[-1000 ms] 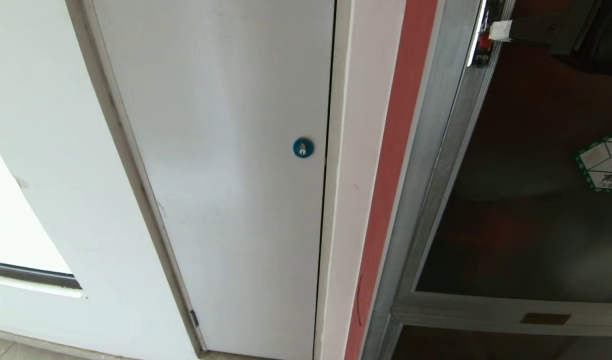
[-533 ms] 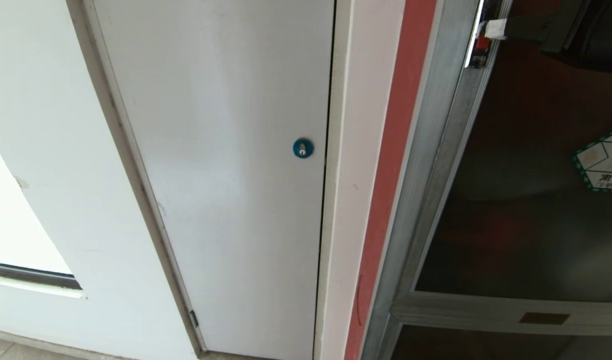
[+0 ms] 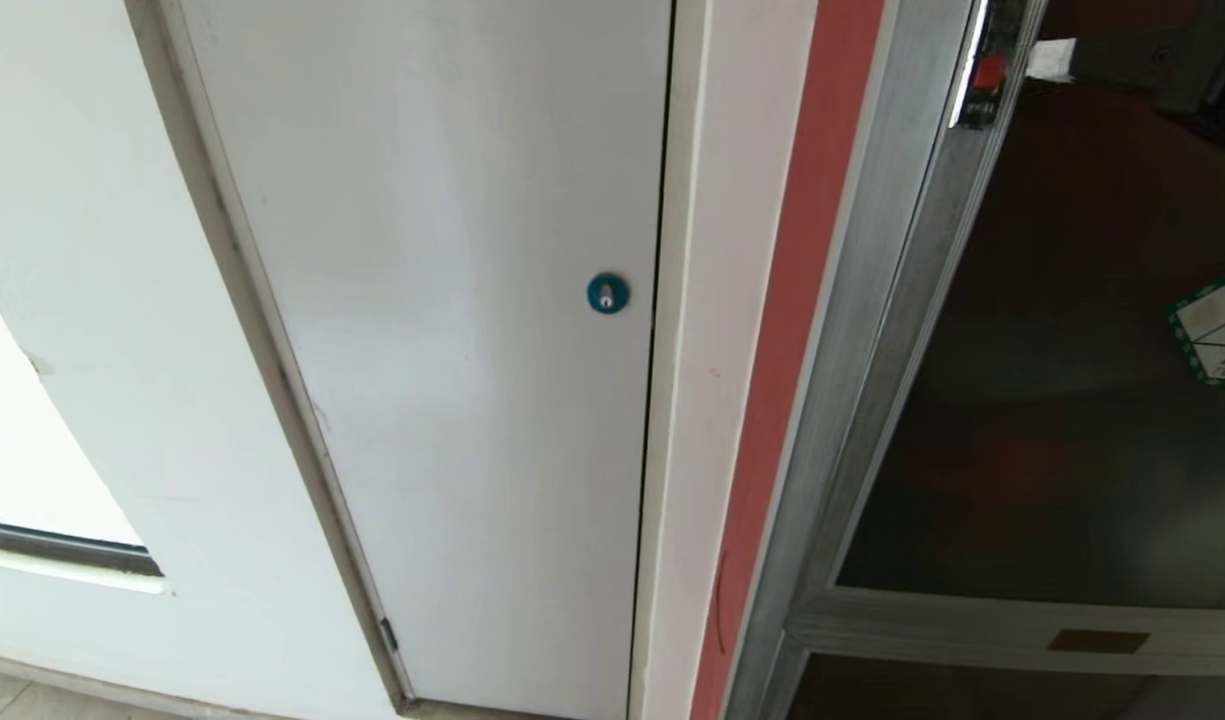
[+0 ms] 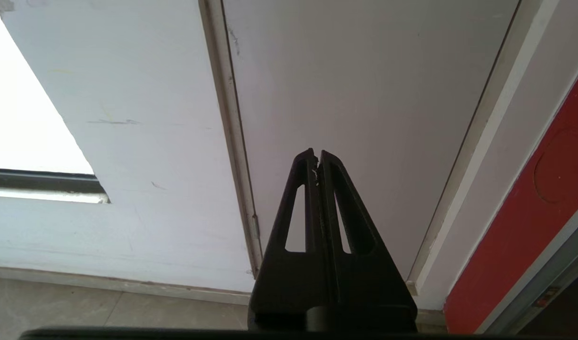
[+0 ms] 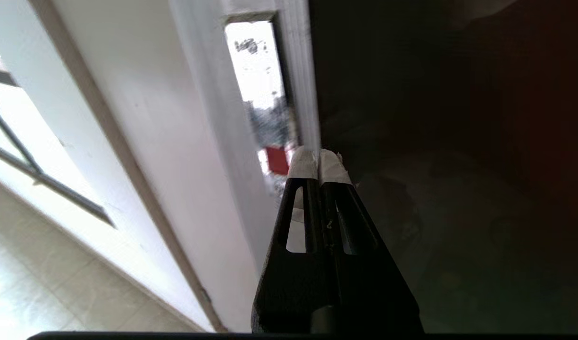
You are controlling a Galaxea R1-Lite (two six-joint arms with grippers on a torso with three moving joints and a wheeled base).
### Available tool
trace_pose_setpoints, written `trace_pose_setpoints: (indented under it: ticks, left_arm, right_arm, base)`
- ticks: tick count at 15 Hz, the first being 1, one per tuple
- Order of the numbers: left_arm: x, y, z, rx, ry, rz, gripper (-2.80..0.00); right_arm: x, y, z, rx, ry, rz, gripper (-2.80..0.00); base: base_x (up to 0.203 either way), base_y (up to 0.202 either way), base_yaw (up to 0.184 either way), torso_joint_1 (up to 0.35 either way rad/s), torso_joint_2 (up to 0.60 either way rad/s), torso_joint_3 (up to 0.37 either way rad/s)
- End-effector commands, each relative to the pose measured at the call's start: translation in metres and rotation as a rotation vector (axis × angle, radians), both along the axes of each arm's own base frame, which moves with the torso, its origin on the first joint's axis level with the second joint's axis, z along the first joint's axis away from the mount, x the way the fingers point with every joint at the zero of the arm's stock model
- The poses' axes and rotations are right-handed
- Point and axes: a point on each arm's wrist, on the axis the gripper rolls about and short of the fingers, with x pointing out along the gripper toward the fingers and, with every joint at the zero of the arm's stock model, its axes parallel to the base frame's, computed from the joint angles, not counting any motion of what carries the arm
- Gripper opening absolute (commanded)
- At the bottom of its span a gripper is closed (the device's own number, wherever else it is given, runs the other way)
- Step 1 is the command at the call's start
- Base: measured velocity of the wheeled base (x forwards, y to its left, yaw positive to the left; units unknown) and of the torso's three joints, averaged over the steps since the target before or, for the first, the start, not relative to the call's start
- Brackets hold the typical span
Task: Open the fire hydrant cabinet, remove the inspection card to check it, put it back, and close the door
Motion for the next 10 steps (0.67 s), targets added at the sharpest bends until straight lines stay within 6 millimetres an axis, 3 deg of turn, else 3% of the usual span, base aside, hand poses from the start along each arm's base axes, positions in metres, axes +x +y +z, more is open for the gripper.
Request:
trace_pose_setpoints:
  ticks: [1,6,10]
  left_arm:
    - [0.001,0.000,-0.004,0.000,0.014,-0.001,-2.80]
    - [0.001,0.000,-0.004,0.000,0.014,-0.001,-2.80]
    - [0.001,0.000,-0.003,0.000,0.013,-0.001,-2.80]
  right_arm:
    - [-0.043,-0.006,0.007,0.015,-0.060,0.036,-2.80]
    - [-0.099,-0.020,-0.001,0.030,-0.118,0.039,-2.80]
    - [-0.121,-0.027,-0.021,0.031,-0.102,-0.010,-2.80]
  base:
    - [0.000,0.000,0.000,0.000,0.00,0.000]
    - [0.000,0.000,0.000,0.000,0.00,0.000]
    - [0.000,0.000,0.000,0.000,0.00,0.000]
